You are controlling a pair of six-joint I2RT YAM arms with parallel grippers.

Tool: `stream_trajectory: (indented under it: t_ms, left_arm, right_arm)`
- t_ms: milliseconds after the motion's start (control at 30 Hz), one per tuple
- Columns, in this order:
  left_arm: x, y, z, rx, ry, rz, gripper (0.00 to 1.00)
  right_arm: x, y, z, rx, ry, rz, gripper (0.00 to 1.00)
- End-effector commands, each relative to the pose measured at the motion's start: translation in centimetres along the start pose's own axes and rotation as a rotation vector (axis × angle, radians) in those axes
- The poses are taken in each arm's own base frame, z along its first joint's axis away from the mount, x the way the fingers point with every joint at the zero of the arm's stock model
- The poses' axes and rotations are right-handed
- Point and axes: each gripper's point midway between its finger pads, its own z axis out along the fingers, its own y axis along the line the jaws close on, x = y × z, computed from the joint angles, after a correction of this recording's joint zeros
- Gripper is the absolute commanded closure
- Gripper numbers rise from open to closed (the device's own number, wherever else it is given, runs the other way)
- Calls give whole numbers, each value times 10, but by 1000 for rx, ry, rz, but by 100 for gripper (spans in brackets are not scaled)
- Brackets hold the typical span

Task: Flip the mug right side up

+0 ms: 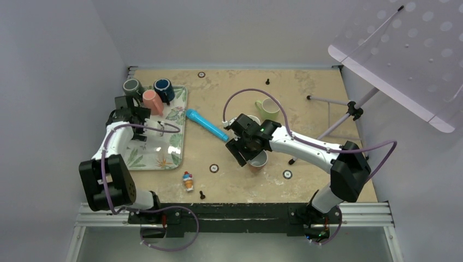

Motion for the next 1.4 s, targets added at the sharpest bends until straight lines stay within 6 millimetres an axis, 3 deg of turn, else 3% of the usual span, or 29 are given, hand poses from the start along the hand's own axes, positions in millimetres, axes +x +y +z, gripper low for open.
stream_trajectory:
  t_ms: [0, 100, 300, 533, 567, 667, 700, 833, 967, 1100, 1167, 1267, 1367]
  left_arm:
    - [5, -15, 16, 86, 28, -37, 11]
    - [-1, -26, 29, 114, 16, -13, 11]
    - [3, -18, 50, 92, 42, -26, 21]
    - [7, -34, 65, 151, 85, -19, 64]
    - [6, -33, 64, 141, 85, -11, 70]
    - [3, -31, 55, 117, 73, -16, 100]
    - [2, -29, 50, 106, 74, -27, 100]
    - [-8, -14, 14, 36, 18, -147, 100]
    - [-28, 2, -36, 17, -139, -372, 100]
    - [-66, 35, -106, -18, -425, -689, 100]
    - [-89, 64, -157, -37, -622, -837, 100]
    - [-123, 83, -219, 39, -889, -999, 100]
    - [-153, 93, -269, 152, -1108, -1080, 100]
  right_arm:
    - [-12, 2, -7, -7, -17, -14, 31]
    - [-14, 2, -9, -7, -24, -10, 31]
    - [-12, 2, -7, -3, -18, -12, 31]
    - [-9, 2, -11, -14, -30, -4, 31]
    - [-9, 2, -12, -13, -32, -3, 31]
    - [-11, 1, -15, -6, -40, -4, 31]
    - [-12, 0, -17, -2, -43, -3, 31]
    - [-21, -1, -31, 0, -86, 0, 31]
    - [-44, -1, -58, -4, -189, 7, 30]
    - [-82, -7, -93, 26, -370, 40, 23]
    - [-107, -7, -116, 23, -502, 62, 22]
    - [-146, 15, -155, -121, -734, 56, 13]
    - [-173, 53, -205, -363, -964, 2, 5]
